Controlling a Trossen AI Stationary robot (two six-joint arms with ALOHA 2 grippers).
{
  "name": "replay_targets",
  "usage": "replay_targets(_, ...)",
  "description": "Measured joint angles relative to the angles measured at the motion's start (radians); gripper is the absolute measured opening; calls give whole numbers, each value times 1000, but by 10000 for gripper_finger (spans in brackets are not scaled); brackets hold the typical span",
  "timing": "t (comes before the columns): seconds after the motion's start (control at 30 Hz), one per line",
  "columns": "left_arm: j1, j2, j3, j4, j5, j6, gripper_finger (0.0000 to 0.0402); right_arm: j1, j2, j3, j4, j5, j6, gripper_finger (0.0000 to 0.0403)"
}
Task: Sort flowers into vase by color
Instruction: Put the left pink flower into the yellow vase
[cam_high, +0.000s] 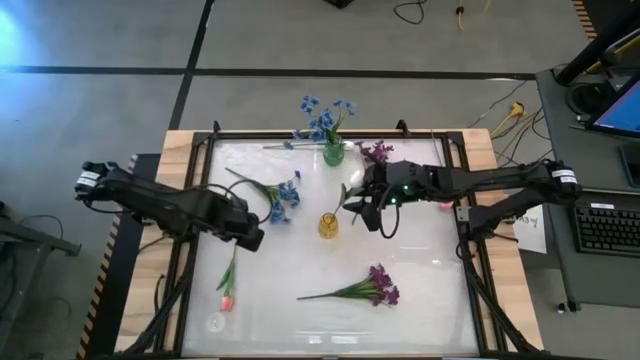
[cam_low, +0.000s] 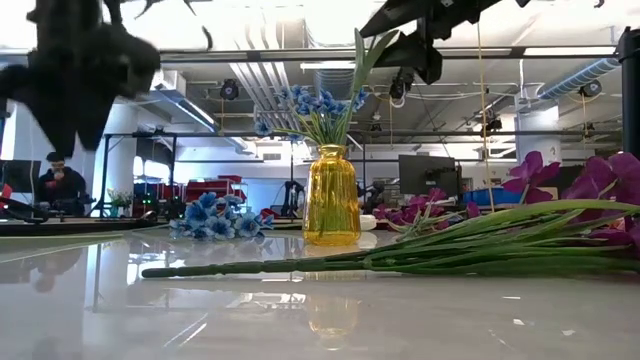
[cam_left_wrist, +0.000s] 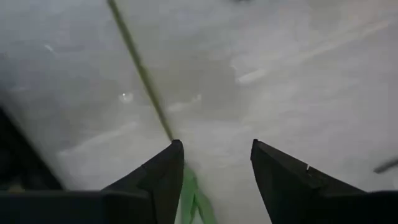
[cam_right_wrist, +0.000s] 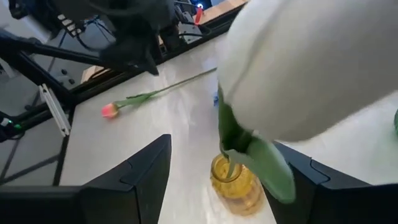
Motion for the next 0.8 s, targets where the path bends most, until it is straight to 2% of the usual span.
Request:
replay_targets(0.1, 0, 4, -65, 68, 15, -8, 177, 9, -1, 0, -12, 0, 30, 227)
replay_targets(0.23, 0, 10, -118, 70, 15, -39, 178, 16, -1, 0, -29, 0, 67, 236)
replay_targets(0.57, 0, 33, -166, 100, -10, -25, 177, 16, -13, 0, -143, -3, 149, 238)
replay_targets(0.8, 0, 82, -217, 171, -27, -21, 161, 16, -56, 0, -197, -7, 178, 238)
